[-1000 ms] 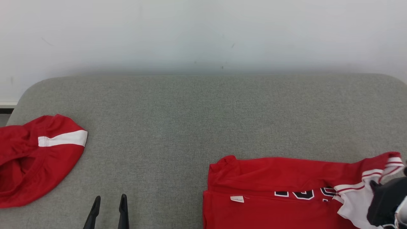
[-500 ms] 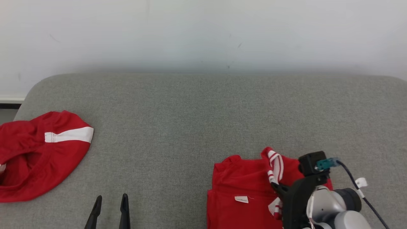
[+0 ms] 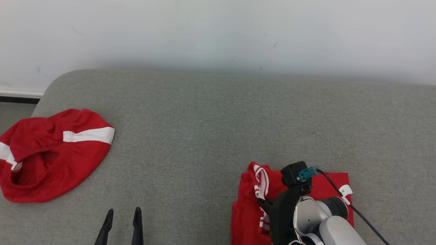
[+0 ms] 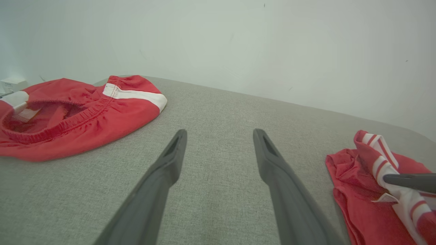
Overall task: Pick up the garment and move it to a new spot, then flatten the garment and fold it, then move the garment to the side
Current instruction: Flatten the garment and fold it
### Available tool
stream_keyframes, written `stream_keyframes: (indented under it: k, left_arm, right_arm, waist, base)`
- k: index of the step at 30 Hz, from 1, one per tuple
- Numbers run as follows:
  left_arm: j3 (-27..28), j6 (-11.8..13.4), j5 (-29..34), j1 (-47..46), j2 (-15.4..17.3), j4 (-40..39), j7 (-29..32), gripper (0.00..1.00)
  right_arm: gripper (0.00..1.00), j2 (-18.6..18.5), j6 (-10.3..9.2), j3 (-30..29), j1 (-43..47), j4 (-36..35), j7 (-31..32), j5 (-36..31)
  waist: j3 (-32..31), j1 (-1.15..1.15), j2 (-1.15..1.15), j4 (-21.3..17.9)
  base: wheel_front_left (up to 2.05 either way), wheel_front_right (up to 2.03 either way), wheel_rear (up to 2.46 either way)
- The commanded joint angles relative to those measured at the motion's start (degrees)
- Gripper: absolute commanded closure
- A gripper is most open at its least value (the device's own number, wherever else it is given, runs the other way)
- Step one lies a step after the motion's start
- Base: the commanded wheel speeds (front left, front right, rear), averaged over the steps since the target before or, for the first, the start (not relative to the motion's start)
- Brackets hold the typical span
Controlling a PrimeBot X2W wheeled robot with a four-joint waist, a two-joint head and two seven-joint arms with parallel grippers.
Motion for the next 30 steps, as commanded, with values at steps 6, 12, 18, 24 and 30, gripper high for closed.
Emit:
stream_keyframes:
  k: [6, 12, 18, 24, 30]
  left_arm:
    - [-0.1, 0.0, -0.7, -0.9, 0.0, 0.0, -0.2, 0.0]
    - [0.1, 0.0, -0.8, -0.2, 0.0, -0.1, -0.2, 0.0]
    - [0.3, 0.1, -0.4, 0.1, 0.0, 0.0, -0.2, 0.0]
    - [0.5, 0.4, 0.1, 1.0, 0.0, -0.3, -0.2, 0.0]
    - [0.8, 0.4, 0.4, 1.6, 0.0, -0.1, -0.2, 0.0]
  right_arm:
    - [1.0, 0.2, -0.14, 2.8, -2.1, 4.3, -2.5, 2.3]
    - [0.0, 0.2, -0.14, 4.2, -3.4, 6.6, -5.8, 4.7]
    - [0.0, 0.2, -0.14, 3.7, -4.2, 5.5, -10.7, 7.3]
    - [0.0, 0.1, -0.14, -1.9, -3.0, 1.8, -17.9, 5.0]
    - [0.0, -0.5, -0.14, -9.9, 2.6, -3.5, -24.5, -1.0]
  waist:
    - [0.3, 0.0, 0.0, 1.3]
    - [0.2, 0.0, 0.0, 1.3]
    - [-0.6, 0.0, 0.0, 0.8]
    - [-2.1, 0.0, 0.0, -0.2]
    - [-4.2, 0.0, 0.0, -1.2]
  base:
    - [0.0, 0.0, 0.0]
    - [0.0, 0.0, 0.0]
    - [0.0, 0.0, 0.0]
    - [0.0, 0.0, 0.0]
    - [0.0, 0.0, 0.0]
